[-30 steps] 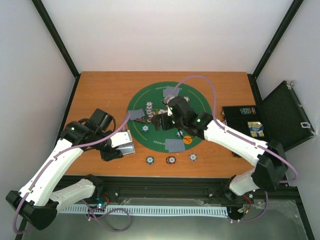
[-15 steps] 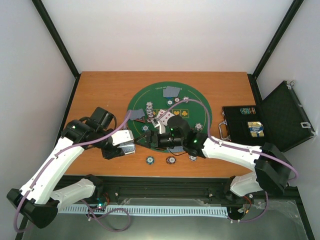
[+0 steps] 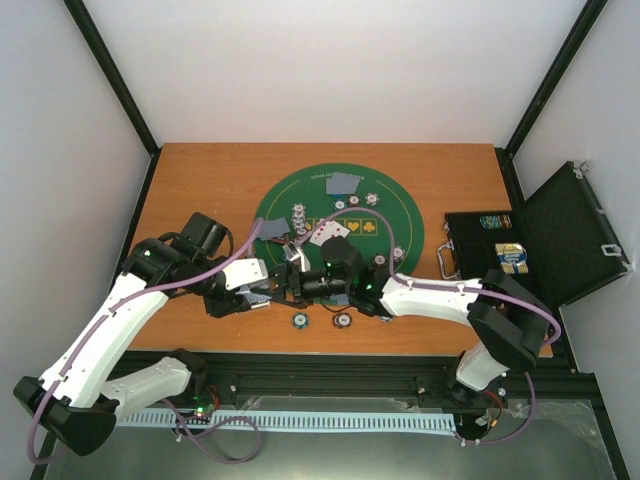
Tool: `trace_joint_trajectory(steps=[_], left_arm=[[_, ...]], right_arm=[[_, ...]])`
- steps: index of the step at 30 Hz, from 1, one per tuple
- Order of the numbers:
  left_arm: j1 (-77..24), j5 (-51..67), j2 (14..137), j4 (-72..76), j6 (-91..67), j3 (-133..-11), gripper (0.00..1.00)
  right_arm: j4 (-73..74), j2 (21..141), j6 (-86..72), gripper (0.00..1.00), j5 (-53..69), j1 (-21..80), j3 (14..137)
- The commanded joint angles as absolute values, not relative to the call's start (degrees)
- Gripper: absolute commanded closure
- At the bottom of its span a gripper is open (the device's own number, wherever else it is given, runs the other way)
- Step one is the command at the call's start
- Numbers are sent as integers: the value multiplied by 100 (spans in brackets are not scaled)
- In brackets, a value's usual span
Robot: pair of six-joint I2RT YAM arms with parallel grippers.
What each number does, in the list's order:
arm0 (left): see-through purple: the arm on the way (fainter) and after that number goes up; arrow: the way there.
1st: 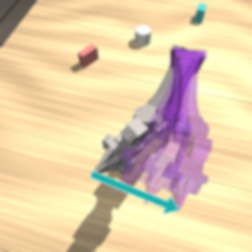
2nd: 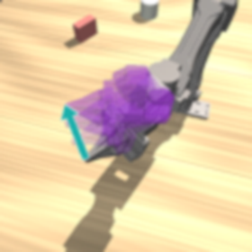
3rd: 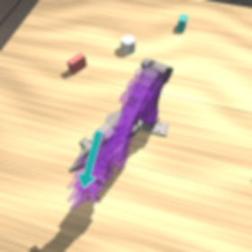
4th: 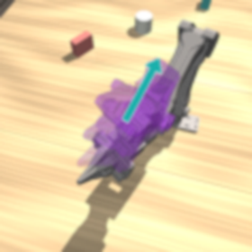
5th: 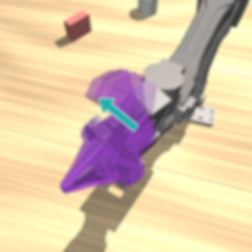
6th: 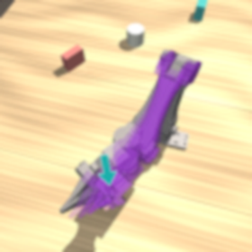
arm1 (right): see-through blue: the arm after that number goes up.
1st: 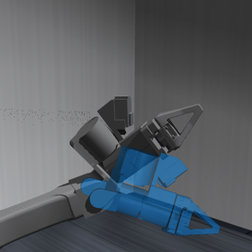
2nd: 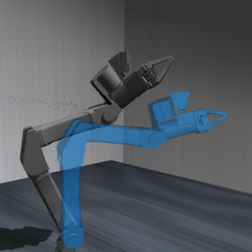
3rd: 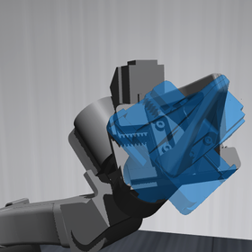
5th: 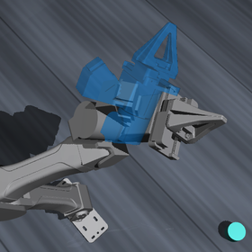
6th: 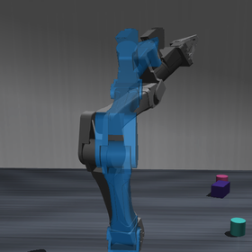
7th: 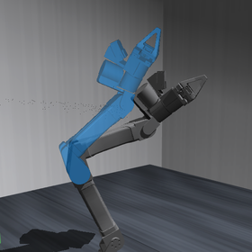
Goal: Distribute texas hold em gaming equipment
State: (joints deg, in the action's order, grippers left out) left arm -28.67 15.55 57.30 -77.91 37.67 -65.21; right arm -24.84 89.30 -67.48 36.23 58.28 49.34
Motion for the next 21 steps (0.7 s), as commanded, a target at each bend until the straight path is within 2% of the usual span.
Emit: trace_joint_trajectory(steps=[1,8,13,19,21], left_arm=[[-2874,1722,5724,-7673,3740,-6783,79],[-2874,1760,5657,-7659,3739,-6825,79],[-2874,1749,5602,-7646,3753,-6818,78],[-2874,1773,5539,-7600,3707,-6811,69],[-2874,1790,5532,-7600,3701,-6827,67]], right_arm=[[-3215,9209,-7007,5,3799,5902,5117],[-3733,9664,-7403,13,3935,5935,5137],[-3808,9717,-7542,41,3843,5928,4950],[-3924,9592,-7647,80,3691,5932,4639],[-3828,9545,-7616,88,3653,5935,4563]])
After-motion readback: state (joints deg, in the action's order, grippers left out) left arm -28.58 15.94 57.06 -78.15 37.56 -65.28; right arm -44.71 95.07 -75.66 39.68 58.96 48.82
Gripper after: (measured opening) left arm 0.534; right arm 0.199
